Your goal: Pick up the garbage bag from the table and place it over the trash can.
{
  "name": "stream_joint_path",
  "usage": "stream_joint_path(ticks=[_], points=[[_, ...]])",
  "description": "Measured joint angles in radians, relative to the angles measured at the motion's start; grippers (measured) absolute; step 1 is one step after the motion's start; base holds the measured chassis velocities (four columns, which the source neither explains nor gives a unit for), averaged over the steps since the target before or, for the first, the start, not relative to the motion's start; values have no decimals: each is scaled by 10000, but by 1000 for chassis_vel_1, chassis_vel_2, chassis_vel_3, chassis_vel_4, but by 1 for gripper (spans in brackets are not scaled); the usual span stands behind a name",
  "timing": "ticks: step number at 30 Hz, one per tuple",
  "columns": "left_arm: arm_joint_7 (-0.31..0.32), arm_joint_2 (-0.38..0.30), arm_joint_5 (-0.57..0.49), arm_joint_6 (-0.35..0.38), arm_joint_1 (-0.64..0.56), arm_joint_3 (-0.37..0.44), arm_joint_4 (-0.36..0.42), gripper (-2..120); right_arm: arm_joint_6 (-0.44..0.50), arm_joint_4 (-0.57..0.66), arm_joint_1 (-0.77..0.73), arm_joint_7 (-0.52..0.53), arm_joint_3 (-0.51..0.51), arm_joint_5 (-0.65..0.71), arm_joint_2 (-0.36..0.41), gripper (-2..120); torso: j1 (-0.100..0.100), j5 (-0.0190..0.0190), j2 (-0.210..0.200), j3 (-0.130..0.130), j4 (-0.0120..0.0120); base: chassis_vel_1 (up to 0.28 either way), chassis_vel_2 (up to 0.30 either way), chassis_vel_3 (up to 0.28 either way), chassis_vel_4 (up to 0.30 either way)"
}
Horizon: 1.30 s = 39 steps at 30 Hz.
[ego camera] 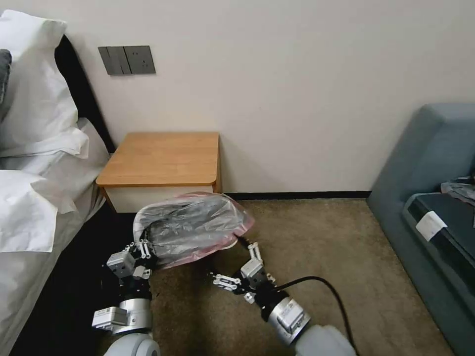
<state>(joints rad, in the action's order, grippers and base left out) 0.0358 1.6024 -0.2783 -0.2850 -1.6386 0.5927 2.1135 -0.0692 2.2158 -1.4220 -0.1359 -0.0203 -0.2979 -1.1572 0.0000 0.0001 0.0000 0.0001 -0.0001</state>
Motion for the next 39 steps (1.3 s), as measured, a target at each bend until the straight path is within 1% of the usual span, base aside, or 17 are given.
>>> stream_joint_path(ticks=[1,3,4,7,8,11,12,14,15,18,22,24,27,31,39], points=[[0,0,0,0,0,0,0,7,0,0,0,0,0,0,0,99,0,0,0,0,0,0,0,0,0],[0,7,9,1,-18,-9,4,7,204,1,68,-47,-55,-558,3,100,0,1,0,0,0,0,0,0,0],[0,7,9,1,-18,-9,4,7,204,1,68,-47,-55,-558,3,100,0,1,0,0,0,0,0,0,0],[18,-19,41,78,-130,-51,75,7,1145,-208,301,-158,-358,-2282,16,100,0,1,0,-1,0,0,0,0,0],[18,-19,41,78,-130,-51,75,7,1145,-208,301,-158,-358,-2282,16,100,0,1,0,-1,0,0,0,0,0],[42,-52,34,205,-239,-84,149,7,1723,-269,424,-281,-637,-3250,119,100,0,1,0,-2,1,0,0,0,0],[42,-52,34,205,-239,-84,149,7,1723,-269,424,-281,-637,-3250,119,100,0,1,0,-2,1,0,0,0,0],[55,-85,39,282,-290,-81,159,7,1981,-182,446,-417,-877,-3810,196,100,0,1,0,-2,0,0,0,0,0],[55,-85,39,282,-290,-81,159,7,1981,-182,446,-417,-877,-3810,196,100,0,1,0,-2,0,0,0,0,0],[84,-114,61,399,-339,-73,204,7,2370,52,423,-826,-1301,-4679,349,100,0,0,0,-2,0,0,0,0,0],[103,-116,82,444,-365,-79,233,7,2527,83,422,-1001,-1473,-4989,420,100,0,0,0,-2,0,0,0,0,0],[126,-113,172,517,-449,-122,288,7,2879,36,432,-1320,-1827,-5583,552,100,0,0,0,-2,0,0,0,0,0],[135,-113,191,527,-495,-127,330,7,3113,-14,470,-1472,-1996,-5988,601,100,0,0,0,-1,0,0,0,0,0],[142,-122,201,529,-527,-127,374,7,3394,-57,580,-1675,-2150,-6480,637,100,0,0,0,-2,0,0,0,0,0],[147,-122,230,529,-597,-175,442,7,3602,-256,751,-1720,-2149,-6933,601,100,0,-1,0,-2,0,0,0,0,0]])
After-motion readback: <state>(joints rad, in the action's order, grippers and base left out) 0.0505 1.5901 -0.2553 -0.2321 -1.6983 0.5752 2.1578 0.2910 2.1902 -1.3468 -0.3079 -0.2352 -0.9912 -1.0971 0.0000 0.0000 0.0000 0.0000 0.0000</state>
